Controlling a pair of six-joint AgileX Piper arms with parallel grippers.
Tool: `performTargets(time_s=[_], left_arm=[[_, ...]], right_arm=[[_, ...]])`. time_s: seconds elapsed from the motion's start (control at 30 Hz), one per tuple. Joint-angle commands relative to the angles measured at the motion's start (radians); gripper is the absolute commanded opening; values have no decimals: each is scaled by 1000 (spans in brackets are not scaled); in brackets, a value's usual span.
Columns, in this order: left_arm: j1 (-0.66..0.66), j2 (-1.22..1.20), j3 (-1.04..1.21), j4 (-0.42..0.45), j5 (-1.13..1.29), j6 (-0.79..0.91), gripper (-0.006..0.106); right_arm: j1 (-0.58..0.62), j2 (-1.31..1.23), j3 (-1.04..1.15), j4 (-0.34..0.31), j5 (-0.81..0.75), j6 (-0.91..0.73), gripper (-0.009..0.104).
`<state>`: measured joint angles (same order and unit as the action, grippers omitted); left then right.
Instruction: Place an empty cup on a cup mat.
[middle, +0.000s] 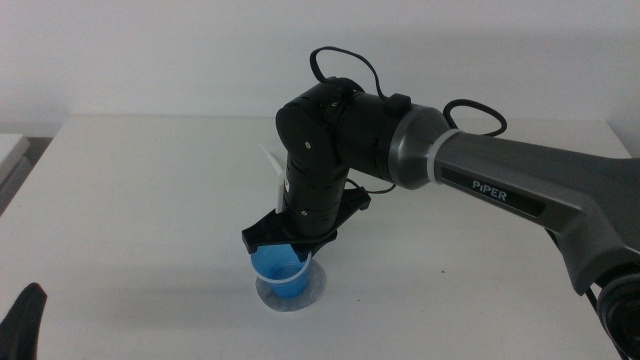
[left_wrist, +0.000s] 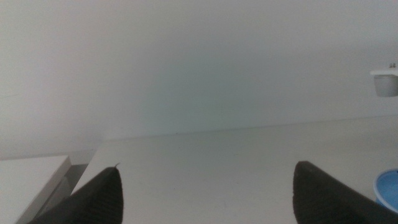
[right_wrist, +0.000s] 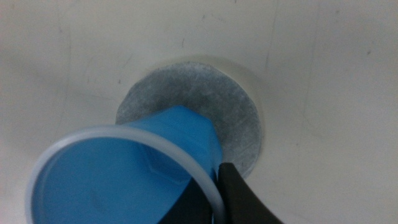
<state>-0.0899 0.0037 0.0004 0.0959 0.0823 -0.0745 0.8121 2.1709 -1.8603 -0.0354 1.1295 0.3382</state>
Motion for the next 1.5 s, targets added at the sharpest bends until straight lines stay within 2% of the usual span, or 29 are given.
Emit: performTargets(time_s=[0.0,0.17,0.3,0.37,0.53,0.63,0.7,0.8,0.93,1.0,1.07,1.17,1.3,1.37,1.47], left_arm=[[0,-4,0,-7,-12,-3,94],[0,-4,0,-7,-12,-3,94],[0,-4,0,-7,-12,-3,94],[0,-4,0,-7,-12,-3,94],[0,-4,0,-7,-12,-3,94],[0,-4,0,-7,-12,-3,94],[0,-4,0,-7,-12,-3,94],[0,-4,0,-7,-12,-3,94],[0,-4,0,-7,-12,-3,94],[0,-4,0,-7,-12,-3,94],[0,-4,0,-7,-12,-3,94],[0,-4,0,-7,-12,-3,94],[0,-4,0,-7,-12,-3,94],[0,-4,0,-7,-12,-3,94],[0,-4,0,-7,-12,-3,94]], right_arm=[[3,1,-9,-10,-12,2,-1],[3,16,-9,-26,-4,2,-1],[3,17,-9,-45,-2,2,7],[3,17,-9,-45,-2,2,19],[3,-8,-6,-50,-2,-8,60],[-1,-103,26,-100,-5,-18,79],[-16,-211,89,-149,-10,-18,85],[-48,-401,246,-218,-77,13,86],[-169,-695,516,-207,-225,60,86],[-240,-831,660,-236,-294,91,86],[-321,-976,780,-240,-343,92,86],[-463,-1150,936,-188,-436,61,86],[-646,-1402,1159,-59,-613,-125,90],[-706,-1514,1247,-35,-676,-186,93],[-780,-1661,1353,-35,-736,-215,93]])
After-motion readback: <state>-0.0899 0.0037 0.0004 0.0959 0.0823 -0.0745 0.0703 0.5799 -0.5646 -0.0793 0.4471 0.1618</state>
